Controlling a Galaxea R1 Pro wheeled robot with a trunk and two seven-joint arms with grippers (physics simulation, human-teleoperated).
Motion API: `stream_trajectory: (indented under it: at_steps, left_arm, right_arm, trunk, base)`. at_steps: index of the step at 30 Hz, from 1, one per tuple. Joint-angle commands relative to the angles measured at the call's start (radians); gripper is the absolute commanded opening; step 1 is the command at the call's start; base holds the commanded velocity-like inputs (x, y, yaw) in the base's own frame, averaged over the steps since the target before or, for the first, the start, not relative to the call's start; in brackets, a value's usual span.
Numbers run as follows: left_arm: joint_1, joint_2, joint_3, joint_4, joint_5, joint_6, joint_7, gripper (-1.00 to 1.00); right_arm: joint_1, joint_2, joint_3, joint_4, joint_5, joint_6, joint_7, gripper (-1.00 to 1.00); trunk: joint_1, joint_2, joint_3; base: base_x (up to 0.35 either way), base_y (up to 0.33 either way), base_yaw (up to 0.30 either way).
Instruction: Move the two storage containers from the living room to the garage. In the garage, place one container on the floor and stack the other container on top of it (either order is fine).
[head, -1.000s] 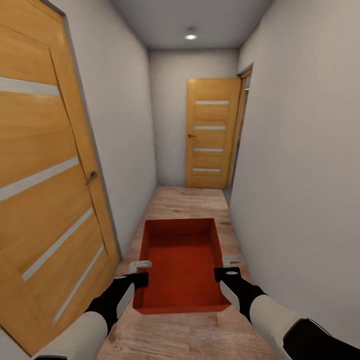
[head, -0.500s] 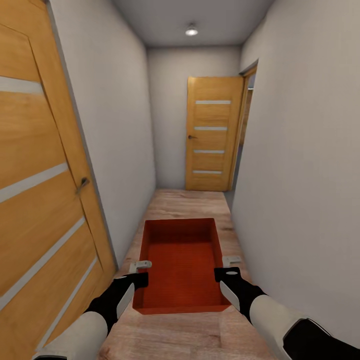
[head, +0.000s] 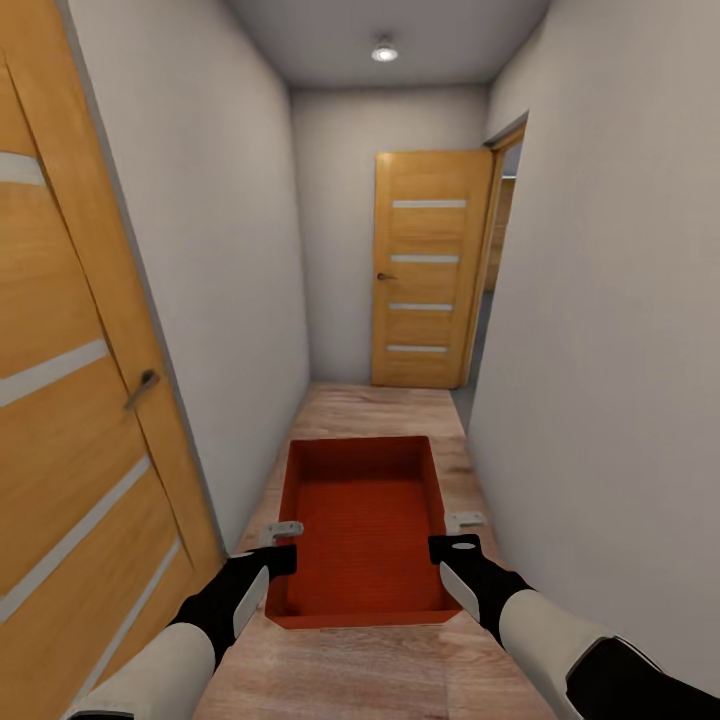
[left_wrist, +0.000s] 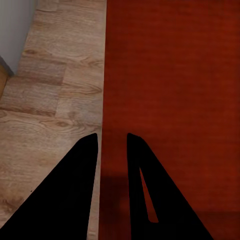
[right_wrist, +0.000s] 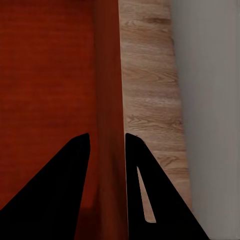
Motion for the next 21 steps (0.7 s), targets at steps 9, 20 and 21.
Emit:
stream_trajectory:
  at_steps: [9,20,21]
  left_arm:
    - [0.0,0.005,-0.009,-0.001,-0.022,0.008,0.013,-1.0]
    - [0.0,0.005,-0.009,-0.002,-0.022,0.008,0.013,-1.0]
    - [0.0,0.005,-0.009,-0.001,-0.022,0.008,0.013,-1.0]
  right_arm:
    - [-0.002,-0.004,-0.004,-0.001,0.015,0.008,-0.01,-1.0]
    - [-0.002,-0.004,-0.003,-0.001,0.015,0.008,-0.011,-1.0]
    - [-0.002,-0.004,-0.004,-0.001,0.015,0.008,-0.011,-1.0]
  trunk:
    - [0.001,-0.002,-0.002]
    - [0.001,-0.002,-0.002]
    - [0.001,-0.002,-0.002]
  base:
    - [0.322,0.0,0.0]
    - [0.322,0.0,0.0]
    - [0.322,0.0,0.0]
